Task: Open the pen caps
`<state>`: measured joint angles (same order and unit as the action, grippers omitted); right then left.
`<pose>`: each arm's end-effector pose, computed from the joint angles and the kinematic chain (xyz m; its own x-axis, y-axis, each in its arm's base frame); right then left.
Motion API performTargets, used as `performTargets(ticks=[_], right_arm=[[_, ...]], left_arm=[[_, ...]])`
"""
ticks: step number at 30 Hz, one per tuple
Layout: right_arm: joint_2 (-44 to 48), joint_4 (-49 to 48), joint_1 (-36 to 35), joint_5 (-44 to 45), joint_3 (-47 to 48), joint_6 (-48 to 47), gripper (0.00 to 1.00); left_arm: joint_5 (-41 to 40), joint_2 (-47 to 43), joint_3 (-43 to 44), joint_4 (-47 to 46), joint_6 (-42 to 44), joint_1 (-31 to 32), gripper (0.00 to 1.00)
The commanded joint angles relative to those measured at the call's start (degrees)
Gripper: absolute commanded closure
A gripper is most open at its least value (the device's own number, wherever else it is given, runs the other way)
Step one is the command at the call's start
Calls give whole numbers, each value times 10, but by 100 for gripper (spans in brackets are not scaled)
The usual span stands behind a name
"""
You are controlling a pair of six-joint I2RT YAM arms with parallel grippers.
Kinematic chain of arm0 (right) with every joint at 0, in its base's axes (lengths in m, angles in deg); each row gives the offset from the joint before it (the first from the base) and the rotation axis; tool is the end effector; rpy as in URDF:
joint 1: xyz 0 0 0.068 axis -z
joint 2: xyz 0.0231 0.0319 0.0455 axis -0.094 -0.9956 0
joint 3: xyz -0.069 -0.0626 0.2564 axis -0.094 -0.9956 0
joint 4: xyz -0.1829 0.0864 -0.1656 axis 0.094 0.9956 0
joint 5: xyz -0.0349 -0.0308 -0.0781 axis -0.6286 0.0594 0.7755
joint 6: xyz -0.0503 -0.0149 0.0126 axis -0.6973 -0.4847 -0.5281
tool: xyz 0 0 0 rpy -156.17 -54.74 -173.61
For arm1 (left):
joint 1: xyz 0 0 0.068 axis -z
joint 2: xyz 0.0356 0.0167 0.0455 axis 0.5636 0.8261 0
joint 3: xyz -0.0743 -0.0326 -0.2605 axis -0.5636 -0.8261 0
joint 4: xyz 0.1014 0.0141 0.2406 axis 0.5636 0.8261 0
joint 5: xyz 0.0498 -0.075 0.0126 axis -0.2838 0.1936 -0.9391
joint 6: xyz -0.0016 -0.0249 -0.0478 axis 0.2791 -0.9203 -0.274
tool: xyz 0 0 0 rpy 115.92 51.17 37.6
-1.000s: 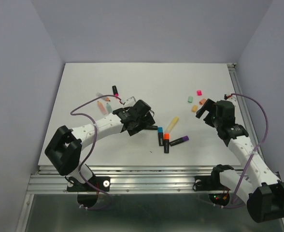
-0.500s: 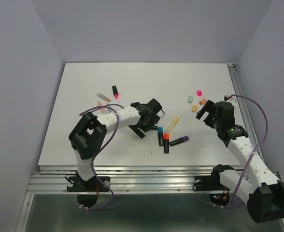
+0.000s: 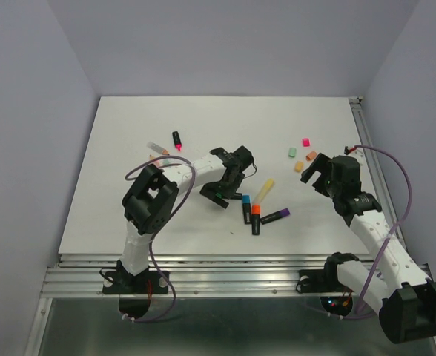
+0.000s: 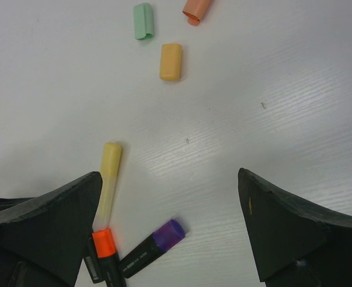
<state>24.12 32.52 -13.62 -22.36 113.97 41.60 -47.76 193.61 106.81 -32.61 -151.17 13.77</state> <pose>0.1979 0.0218 0.2550 -0.4701 0.4796 -0.7409 0.3254 0.8745 0.3597 0.2701 -0.2910 0.1894 -0.5374 -0.8356 -0.1138 -0.7820 0.5442 -0.3039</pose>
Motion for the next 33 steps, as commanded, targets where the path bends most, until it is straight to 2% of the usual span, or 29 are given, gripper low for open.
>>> performTargets(ticks=[1,6,14,17,21,22,26,27,30,32,33], right_arm=[[11,-14,3,1,-14,6,0],[10,-13,3,0,-13,6,0],[11,-14,3,0,-14,8,0],[11,-13,3,1,-14,7,0],[11,-12,3,6,-14,8,0],[11,-13,4,4,-14,8,0],[11,-15,4,-6,-14,5,0],[12,-17,4,-22,-14,0,0],[16,-30,3,-58,-15,-18,0],[22,-35,3,-99,-10,-35,0],[28,-41,4,-131,-8,-44,0]], left_arm=[[9,28,30,56,-22,-21,11],[18,41,25,63,-31,-29,14],[18,51,16,41,-4,-44,27],[21,51,2,1,22,-43,43],[16,43,-21,-20,29,-43,78],[15,41,-26,-25,32,-43,78],[2,19,-47,-50,59,-43,96],[-9,6,-54,-73,94,-43,100],[-30,-26,-73,-118,156,-38,100],[-40,-68,-102,-195,249,-28,100],[-52,-101,-123,-248,335,-10,100]])
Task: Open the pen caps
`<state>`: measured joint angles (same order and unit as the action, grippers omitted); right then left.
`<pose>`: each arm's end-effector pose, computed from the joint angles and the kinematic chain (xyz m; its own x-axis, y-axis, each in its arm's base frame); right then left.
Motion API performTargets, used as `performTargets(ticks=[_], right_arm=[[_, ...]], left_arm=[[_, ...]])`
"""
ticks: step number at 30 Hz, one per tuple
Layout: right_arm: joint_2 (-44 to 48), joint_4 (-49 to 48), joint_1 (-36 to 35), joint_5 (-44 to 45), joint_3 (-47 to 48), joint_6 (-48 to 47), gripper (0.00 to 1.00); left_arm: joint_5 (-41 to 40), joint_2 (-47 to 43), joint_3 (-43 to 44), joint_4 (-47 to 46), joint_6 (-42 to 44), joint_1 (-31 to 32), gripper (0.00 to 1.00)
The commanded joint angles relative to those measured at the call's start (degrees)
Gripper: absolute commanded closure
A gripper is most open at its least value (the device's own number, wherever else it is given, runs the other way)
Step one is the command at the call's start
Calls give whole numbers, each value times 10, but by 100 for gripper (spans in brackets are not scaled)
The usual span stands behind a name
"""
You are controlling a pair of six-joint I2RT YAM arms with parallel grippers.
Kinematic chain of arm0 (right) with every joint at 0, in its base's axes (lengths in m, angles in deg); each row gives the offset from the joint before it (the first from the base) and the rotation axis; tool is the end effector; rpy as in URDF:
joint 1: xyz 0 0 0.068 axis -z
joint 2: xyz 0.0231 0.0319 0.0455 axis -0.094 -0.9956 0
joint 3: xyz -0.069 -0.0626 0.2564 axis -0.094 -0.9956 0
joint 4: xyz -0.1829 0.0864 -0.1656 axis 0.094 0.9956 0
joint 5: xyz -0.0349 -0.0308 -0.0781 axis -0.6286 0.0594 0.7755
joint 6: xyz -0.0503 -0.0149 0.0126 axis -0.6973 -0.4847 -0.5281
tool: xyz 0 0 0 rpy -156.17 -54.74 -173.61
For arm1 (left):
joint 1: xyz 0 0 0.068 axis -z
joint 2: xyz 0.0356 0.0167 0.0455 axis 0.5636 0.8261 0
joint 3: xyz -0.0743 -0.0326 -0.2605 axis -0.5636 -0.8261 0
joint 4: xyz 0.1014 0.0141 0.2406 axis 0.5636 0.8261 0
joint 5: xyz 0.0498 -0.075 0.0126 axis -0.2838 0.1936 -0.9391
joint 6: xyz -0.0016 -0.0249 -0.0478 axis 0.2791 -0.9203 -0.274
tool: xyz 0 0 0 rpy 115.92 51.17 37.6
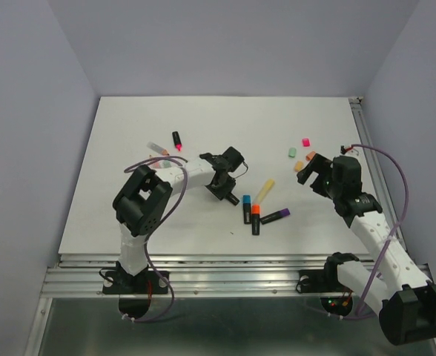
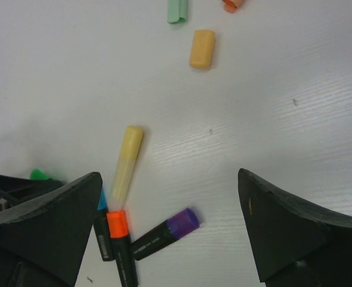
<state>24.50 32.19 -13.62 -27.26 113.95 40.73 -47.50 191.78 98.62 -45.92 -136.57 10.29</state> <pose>0.1973 0.0247 0.2564 -0.5042 0.4689 -0.7252 0.2545 0.8831 0.3941 0.2845 -0.2716 0.1702 -0.6609 -0.7289 -0.1787 -0.6369 0.6707 -0.3802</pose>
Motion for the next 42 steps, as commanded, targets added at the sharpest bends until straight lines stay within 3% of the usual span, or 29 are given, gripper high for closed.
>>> performTargets(ticks=[1,7,10,12,20,24,35,40,42], right_arm=[[28,-44,4,-99,-8,-39,0],[41,-118,3,-300,-21,-34,0],[43,-158,0,-386,-30,-25,0],[52,-170,-5,-399,-22,-14,0],[59,-198,-19,-405,29,28,0],[48,-199,-41,-382,44,32,0],[-52,-166,-185,-263,91,-5,2],[-72,-147,-209,-220,99,-8,10],[-75,-147,-215,-212,99,-9,21]], left_arm=[[-62,-99,-49,-136,219,25,100],[-147,-245,-131,-237,409,90,100],[-99,-311,-204,-359,516,135,100],[-66,-341,-232,-420,564,155,100],[-52,-355,-246,-431,609,206,100],[-86,-343,-232,-428,631,226,100],[-94,-284,-156,-380,619,232,100],[-102,-266,-130,-351,603,232,100],[-104,-265,-124,-347,597,232,100]])
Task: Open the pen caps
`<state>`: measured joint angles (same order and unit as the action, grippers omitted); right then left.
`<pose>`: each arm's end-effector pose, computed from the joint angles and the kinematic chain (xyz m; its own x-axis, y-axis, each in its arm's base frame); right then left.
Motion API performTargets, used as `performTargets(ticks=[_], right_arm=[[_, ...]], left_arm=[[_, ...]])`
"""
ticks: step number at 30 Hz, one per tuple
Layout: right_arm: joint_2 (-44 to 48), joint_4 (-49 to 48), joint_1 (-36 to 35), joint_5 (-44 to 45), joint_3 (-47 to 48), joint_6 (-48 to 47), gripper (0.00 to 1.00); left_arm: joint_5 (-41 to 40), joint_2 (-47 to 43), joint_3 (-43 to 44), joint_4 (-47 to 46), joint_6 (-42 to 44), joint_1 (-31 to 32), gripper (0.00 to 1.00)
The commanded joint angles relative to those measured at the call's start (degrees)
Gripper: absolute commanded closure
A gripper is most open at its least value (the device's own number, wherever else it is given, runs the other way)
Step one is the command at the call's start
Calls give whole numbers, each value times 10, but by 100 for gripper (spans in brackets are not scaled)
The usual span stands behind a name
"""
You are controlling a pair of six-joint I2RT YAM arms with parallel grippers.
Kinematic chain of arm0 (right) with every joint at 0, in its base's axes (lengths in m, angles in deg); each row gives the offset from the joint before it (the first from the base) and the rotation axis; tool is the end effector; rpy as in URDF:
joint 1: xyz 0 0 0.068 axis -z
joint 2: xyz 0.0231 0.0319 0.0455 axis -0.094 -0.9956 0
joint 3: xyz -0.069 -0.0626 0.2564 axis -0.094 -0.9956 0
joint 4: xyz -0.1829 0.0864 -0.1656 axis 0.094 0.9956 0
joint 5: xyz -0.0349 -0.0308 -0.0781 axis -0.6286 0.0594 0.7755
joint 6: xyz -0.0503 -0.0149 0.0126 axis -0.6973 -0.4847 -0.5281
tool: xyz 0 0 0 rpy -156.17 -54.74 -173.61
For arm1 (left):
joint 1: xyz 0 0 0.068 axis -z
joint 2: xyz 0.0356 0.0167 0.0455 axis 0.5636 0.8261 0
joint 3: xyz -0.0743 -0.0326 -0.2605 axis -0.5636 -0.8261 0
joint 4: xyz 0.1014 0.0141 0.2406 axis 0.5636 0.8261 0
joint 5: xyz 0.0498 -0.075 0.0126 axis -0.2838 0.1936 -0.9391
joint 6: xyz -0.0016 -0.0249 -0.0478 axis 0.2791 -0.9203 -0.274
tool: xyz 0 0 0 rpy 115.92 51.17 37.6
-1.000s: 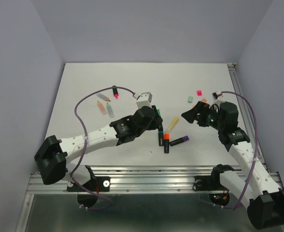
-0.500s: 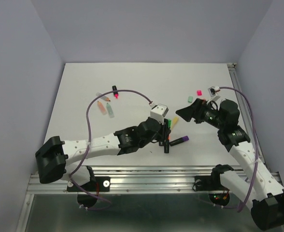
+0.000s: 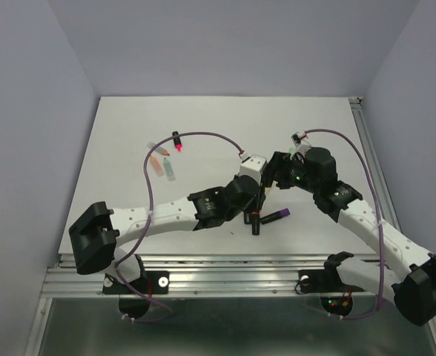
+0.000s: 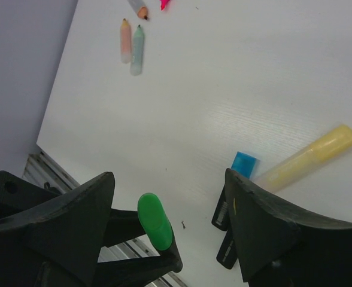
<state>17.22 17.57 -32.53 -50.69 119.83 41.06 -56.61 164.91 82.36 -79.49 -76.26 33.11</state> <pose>0.2058 0.1175 0.2920 -0.6440 0.2531 -0.7220 -0.3973 0.6958 0.5983 0.1419 -0.3103 0.2899 -0.4856 0.0184 -0.8740 0.5940 0.7405 -0.3144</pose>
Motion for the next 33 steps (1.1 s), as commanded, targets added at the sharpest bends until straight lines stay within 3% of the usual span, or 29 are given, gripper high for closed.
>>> performTargets(ticks=[1,6,9,13,26,33], right_arm=[[-6,0,-27,23,38,-11,25],[-19,-1,-36,8,40,-10,28],[-21,5,-38,6,40,-10,37],[-20,10,-40,8,38,-9,41],[-8,20,-42,37,44,-2,82],[-12,18,-42,35,44,1,81]], left_arm=[[-13,4,40,-11,-10,4,100],[-26,10,53,-2,-20,3,100],[-40,11,60,6,-33,3,100],[-72,20,79,41,-63,2,100],[-81,46,131,68,-98,-4,100],[-102,40,143,67,-122,-13,100]])
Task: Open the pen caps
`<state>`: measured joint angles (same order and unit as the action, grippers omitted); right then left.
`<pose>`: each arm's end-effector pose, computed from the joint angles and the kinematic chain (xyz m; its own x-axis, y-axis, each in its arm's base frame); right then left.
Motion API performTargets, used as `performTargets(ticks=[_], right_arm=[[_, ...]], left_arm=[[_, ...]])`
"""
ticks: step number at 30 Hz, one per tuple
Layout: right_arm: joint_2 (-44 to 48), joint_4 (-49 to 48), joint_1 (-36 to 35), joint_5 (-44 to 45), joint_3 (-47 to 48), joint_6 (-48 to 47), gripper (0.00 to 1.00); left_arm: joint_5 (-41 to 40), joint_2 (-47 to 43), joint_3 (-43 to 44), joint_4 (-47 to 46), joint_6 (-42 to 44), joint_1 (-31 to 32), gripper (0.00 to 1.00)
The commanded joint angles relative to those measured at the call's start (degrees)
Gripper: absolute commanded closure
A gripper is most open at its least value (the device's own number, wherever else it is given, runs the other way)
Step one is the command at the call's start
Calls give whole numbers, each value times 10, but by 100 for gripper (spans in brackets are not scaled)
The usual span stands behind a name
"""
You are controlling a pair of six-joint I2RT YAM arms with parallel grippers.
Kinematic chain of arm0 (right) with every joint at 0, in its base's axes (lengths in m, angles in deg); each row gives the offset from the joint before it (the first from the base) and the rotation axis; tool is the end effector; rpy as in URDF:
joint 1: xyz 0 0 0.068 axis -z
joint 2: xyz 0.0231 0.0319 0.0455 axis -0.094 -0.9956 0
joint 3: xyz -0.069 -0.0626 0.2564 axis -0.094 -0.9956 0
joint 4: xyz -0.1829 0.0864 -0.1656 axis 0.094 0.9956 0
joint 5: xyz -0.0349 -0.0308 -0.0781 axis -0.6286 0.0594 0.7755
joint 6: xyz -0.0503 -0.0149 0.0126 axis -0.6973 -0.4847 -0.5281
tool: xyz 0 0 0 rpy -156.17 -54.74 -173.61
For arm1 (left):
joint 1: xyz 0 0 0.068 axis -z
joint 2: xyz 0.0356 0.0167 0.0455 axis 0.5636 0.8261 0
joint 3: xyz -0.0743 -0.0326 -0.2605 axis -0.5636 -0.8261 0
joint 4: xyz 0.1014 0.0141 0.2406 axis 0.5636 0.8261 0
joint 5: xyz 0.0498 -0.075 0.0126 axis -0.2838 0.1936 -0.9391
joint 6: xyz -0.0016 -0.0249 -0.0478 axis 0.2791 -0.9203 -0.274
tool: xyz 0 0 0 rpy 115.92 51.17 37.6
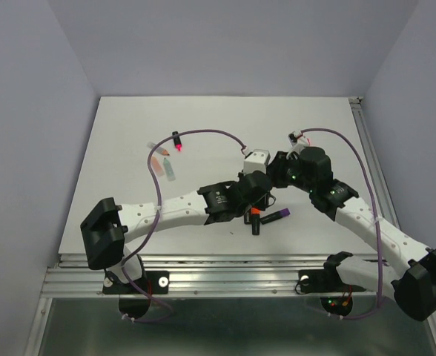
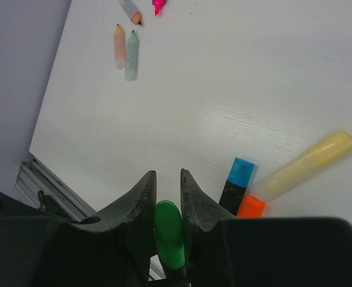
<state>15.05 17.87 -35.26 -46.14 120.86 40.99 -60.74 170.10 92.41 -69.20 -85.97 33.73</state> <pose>0.2084 0.1288 0.2892 -0.6428 0.2412 -0.7271 -0.3750 0.7285 0.5732 0.1487 -0.3308 0.3037 -0.5798 -0.0573 -0.8127 0.4592 0.8010 -0.3841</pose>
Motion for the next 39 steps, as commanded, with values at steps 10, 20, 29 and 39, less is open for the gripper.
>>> performTargets(ticks=[10,20,29,39], right_arm=[[20,22,-14,-33,38,7,85],[26,2,-14,-17,33,-3,99],[64,-32,-14,-6,28,21,99],[75,-76,-13,-91,41,59,99]], left_arm=[[-89,-28,25,-35,-61,-31,100],[-39,-44,21,-47,-19,-31,79],[7,-118,-56,-72,-2,-31,31],[198,-242,-192,-236,43,-56,11]])
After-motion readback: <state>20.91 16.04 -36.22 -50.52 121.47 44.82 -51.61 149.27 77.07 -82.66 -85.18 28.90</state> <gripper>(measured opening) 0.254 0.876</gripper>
